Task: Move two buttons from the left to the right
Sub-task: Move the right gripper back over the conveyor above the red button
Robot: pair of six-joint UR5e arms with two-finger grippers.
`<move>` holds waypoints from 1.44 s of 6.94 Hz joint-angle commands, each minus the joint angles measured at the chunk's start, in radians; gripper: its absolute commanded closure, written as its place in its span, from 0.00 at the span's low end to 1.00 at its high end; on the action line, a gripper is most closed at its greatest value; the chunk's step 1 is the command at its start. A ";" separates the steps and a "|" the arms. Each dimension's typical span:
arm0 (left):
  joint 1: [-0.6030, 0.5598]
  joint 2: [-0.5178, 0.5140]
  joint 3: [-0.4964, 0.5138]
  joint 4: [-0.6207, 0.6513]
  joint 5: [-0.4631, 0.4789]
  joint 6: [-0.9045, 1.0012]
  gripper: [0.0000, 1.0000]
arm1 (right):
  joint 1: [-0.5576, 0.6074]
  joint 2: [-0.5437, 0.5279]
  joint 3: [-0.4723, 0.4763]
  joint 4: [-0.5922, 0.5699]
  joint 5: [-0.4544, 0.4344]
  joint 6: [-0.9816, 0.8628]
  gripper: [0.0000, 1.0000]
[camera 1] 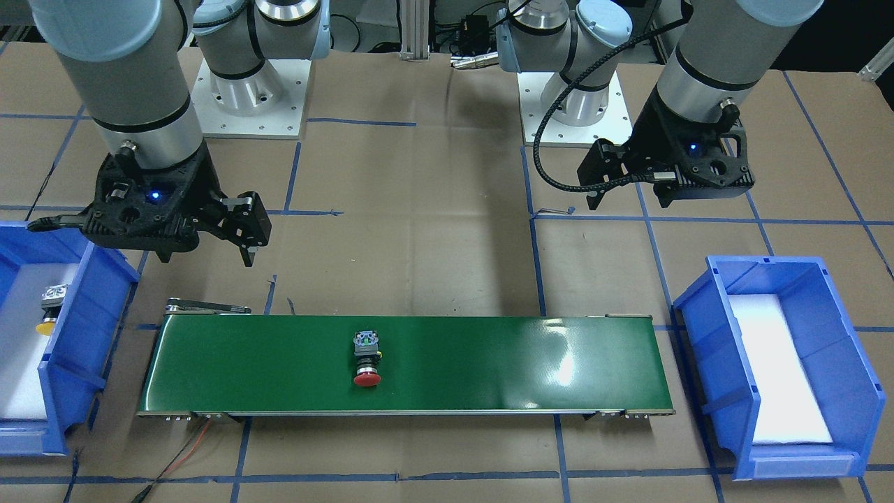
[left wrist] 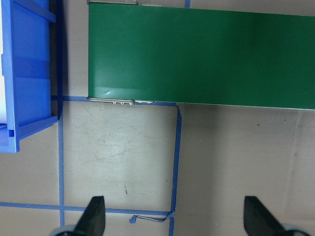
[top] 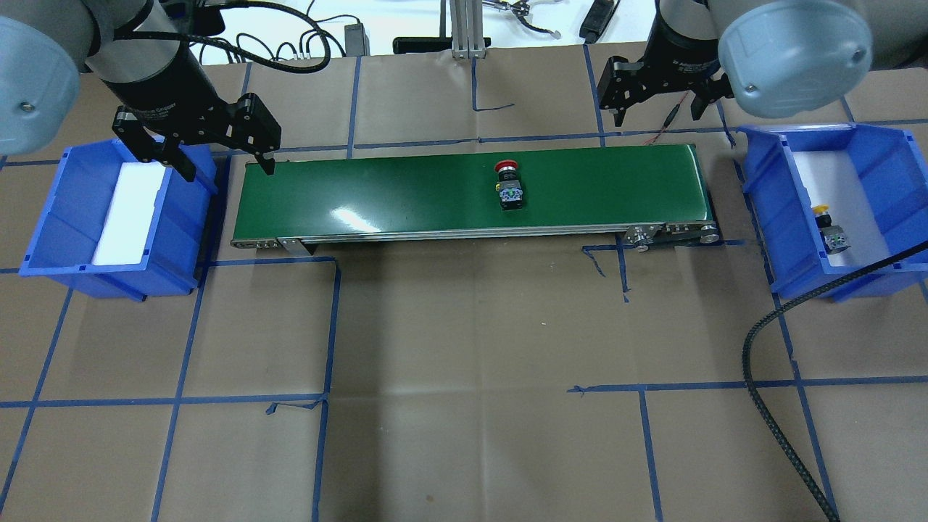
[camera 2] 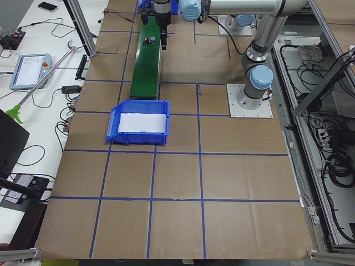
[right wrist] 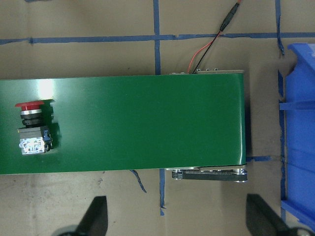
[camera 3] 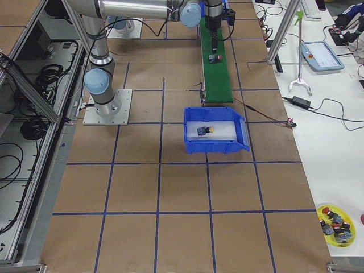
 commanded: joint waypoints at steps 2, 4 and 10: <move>0.000 0.000 0.000 0.000 0.000 0.000 0.00 | 0.013 0.022 0.010 -0.003 -0.002 0.002 0.00; 0.000 0.000 0.000 0.000 0.000 0.000 0.00 | 0.014 0.041 0.012 -0.008 0.001 0.002 0.00; 0.000 0.001 0.000 0.000 0.002 0.000 0.00 | 0.011 0.206 0.009 -0.160 0.064 -0.001 0.01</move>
